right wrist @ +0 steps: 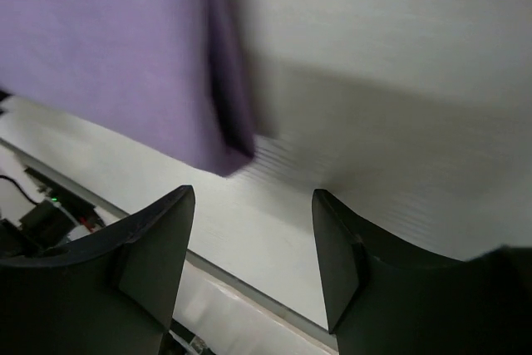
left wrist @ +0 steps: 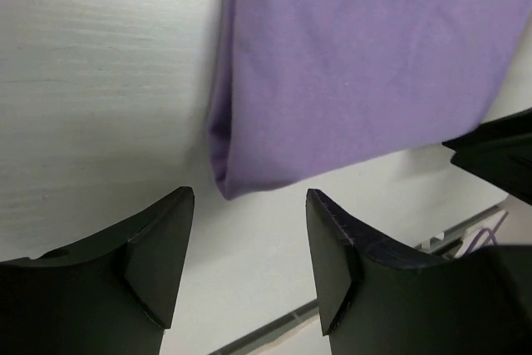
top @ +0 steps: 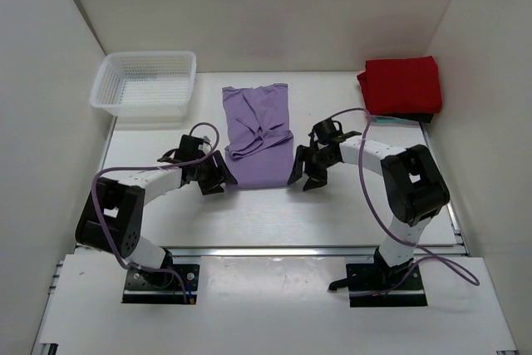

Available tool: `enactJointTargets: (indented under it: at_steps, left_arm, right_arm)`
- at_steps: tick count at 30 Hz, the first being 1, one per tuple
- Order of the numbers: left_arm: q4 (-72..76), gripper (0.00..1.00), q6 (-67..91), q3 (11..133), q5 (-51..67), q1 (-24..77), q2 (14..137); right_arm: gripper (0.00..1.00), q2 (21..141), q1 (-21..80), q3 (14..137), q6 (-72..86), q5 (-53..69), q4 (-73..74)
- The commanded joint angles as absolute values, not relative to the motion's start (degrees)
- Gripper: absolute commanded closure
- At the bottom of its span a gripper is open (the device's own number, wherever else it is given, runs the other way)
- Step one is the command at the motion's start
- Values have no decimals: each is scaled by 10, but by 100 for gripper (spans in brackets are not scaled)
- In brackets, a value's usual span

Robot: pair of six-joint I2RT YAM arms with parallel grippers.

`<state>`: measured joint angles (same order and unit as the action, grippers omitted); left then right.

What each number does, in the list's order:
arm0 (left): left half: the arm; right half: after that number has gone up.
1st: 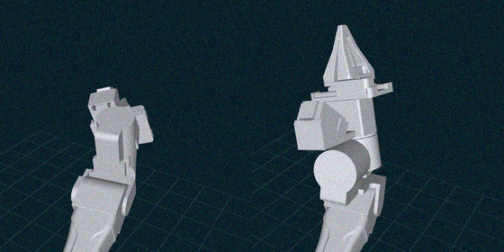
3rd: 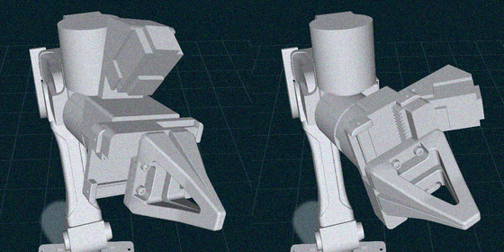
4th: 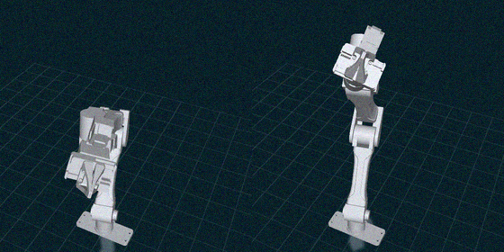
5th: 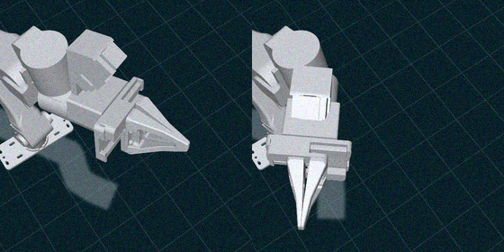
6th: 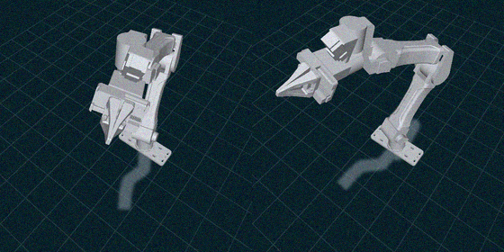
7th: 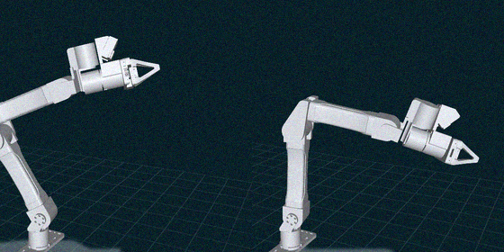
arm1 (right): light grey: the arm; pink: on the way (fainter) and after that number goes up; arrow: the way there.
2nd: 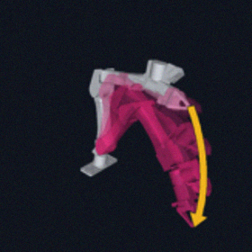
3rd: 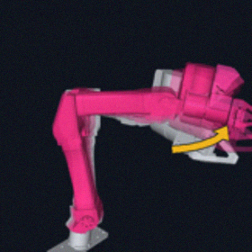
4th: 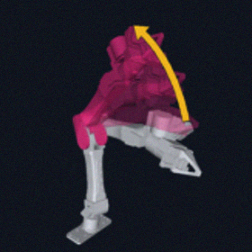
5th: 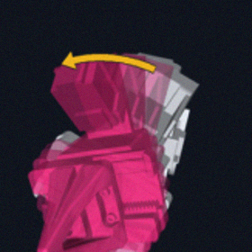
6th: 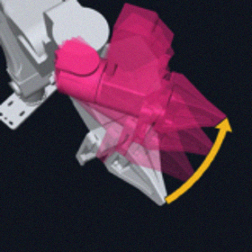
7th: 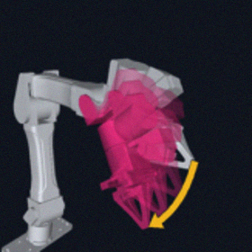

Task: Fold and stack the t-shirts
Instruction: Grab one side of the 2/3 rectangular tshirt with both arms

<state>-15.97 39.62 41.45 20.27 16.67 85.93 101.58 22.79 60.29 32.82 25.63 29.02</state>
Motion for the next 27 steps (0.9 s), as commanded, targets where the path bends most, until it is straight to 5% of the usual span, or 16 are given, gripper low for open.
enactJointTargets:
  at_steps: [1,8,10,11,12,14,27]
  left_arm:
    - [-94,32,445,388,171,179,850]
    - [-42,36,480,391,167,200,910]
    - [-19,47,506,376,156,202,909]
    - [-7,55,519,367,149,200,905]
    - [9,70,526,363,149,198,904]
    - [4,98,527,365,147,197,897]
    - [-175,100,510,445,176,193,728]
  right_arm:
    - [44,1019,242,601,373,294,194]
    - [47,1038,230,550,434,325,121]
    - [49,1043,227,546,434,340,119]
    - [59,1044,228,543,434,338,121]
    - [82,1045,231,547,433,337,118]
    - [100,1040,230,553,430,334,128]
    - [100,866,208,587,382,316,250]
